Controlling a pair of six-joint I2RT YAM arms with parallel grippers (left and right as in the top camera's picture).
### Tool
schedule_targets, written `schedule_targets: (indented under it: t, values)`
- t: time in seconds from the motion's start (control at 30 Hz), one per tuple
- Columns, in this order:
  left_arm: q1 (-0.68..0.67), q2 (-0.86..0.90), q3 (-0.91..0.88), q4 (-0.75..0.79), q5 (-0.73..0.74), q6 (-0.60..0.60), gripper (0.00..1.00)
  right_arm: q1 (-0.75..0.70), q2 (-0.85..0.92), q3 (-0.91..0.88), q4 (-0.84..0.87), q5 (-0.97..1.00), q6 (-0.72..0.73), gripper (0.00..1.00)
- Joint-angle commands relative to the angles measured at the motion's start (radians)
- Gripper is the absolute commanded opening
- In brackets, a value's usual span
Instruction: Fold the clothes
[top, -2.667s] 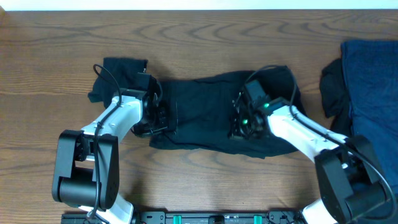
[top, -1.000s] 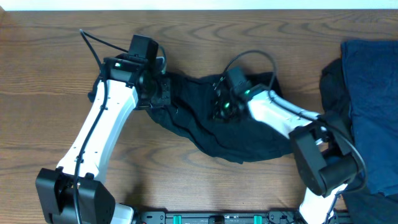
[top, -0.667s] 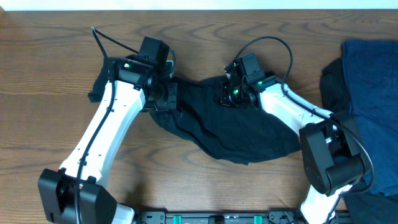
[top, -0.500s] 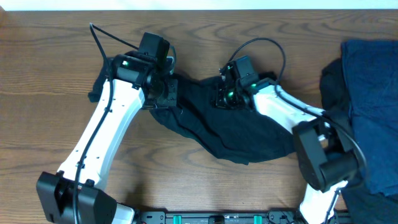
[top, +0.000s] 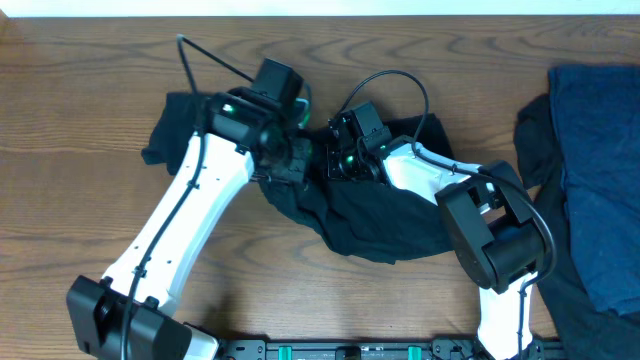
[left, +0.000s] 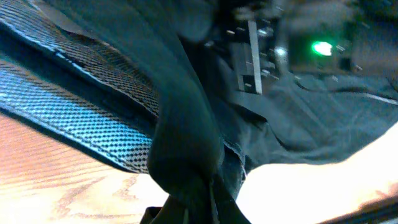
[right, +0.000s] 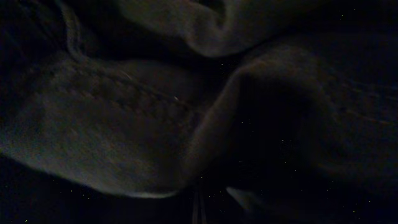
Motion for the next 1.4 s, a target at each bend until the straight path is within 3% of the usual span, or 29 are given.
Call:
schedule_targets:
  t: [0.0, 0.17, 0.5, 0.73, 0.97, 1.37]
  values:
    - [-0.026, -0.022, 0.026, -0.004, -0.001, 0.029, 0.06, 0.004, 0.038, 0.014, -0.003, -0.011, -0.061, 0.01]
    - [-0.031, -0.022, 0.026, -0.003, -0.001, 0.029, 0.06, -0.042, -0.035, 0.078, -0.098, -0.005, -0.185, 0.03]
    - [-0.031, -0.022, 0.028, -0.007, -0.001, 0.028, 0.06, -0.214, -0.287, 0.137, -0.557, 0.167, -0.28, 0.01]
    - [-0.032, -0.022, 0.038, 0.008, 0.0, 0.019, 0.06, -0.338, -0.321, 0.125, -0.844, 0.286, -0.378, 0.01]
    - [-0.043, -0.018, 0.038, 0.012, 0.009, 0.016, 0.06, -0.415, -0.321, 0.051, -0.868, 0.302, -0.392, 0.01]
    - [-0.058, -0.005, 0.086, 0.012, 0.011, 0.016, 0.06, -0.48, -0.321, -0.156, -0.7, 0.325, -0.407, 0.01]
